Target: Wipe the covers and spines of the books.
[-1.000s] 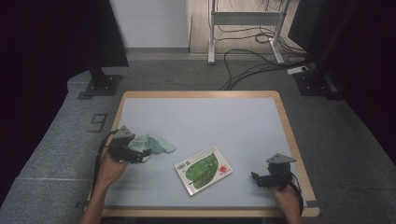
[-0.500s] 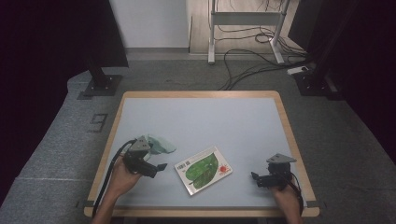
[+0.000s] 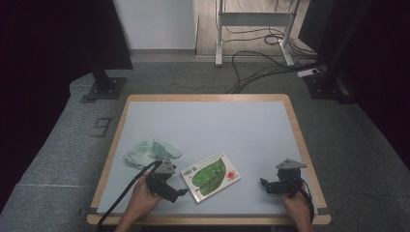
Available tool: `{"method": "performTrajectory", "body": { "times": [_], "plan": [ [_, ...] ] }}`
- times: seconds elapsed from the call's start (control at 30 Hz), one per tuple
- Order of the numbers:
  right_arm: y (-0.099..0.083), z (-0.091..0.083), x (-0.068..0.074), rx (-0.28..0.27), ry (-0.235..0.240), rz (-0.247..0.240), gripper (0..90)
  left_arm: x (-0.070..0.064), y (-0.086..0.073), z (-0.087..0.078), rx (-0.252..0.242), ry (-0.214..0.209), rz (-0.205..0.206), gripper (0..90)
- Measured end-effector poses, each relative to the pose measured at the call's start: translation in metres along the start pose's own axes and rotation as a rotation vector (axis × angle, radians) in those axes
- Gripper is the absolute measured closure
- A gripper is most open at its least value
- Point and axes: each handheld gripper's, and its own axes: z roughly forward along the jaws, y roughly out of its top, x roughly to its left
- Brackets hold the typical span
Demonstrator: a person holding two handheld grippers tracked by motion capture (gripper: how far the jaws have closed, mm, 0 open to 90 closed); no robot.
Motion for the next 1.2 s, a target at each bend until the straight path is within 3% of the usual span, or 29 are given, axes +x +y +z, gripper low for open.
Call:
{"method": "performTrajectory", "body": {
  "times": [0.17, 0.3, 0.33, 0.4, 0.43, 0.47, 0.57, 0.7, 0.8, 0.9, 1.2],
  "plan": [
    [0.0, 0.0, 0.0, 0.0, -0.001, -0.002, 0.7, -0.011, -0.009, 0.014, 0.029, -0.008, 0.005, 0.0],
    [0.0, -0.002, 0.002, -0.007, -0.005, -0.019, 2.6, -0.019, -0.012, 0.024, 0.052, 0.023, 0.021, 0.0],
    [0.002, -0.002, 0.006, -0.009, 0.003, -0.011, 2.8, -0.02, -0.012, 0.027, 0.05, 0.036, 0.021, 0.0],
    [0.005, 0.001, 0.015, -0.011, 0.068, -0.022, 1.7, -0.018, -0.011, 0.027, 0.048, 0.038, 0.008, 0.0],
    [0.005, 0.001, 0.015, -0.011, 0.068, -0.022, 1.7, -0.018, -0.011, 0.027, 0.048, 0.038, 0.008, 0.0],
    [0.013, 0.007, 0.031, -0.004, 0.096, -0.069, 0.0, -0.018, -0.011, 0.028, 0.048, 0.039, 0.008, 0.0],
    [0.024, 0.018, 0.052, 0.002, 0.151, -0.132, 0.0, -0.019, -0.011, 0.028, 0.048, 0.043, 0.01, 0.0],
    [0.038, 0.033, 0.075, 0.005, 0.217, -0.177, 0.5, -0.019, -0.011, 0.028, 0.049, 0.042, 0.012, 0.0],
    [0.042, 0.041, 0.085, 0.015, 0.217, -0.199, 0.0, -0.018, -0.011, 0.028, 0.05, 0.039, 0.012, 0.0],
    [0.044, 0.042, 0.085, -0.005, 0.245, -0.198, 3.9, -0.015, -0.01, 0.029, 0.049, 0.036, 0.011, 0.0],
    [0.054, 0.052, 0.082, -0.016, 0.249, -0.175, 6.8, 0.006, -0.006, 0.032, 0.043, 0.031, 0.017, 0.0]
  ]
}}
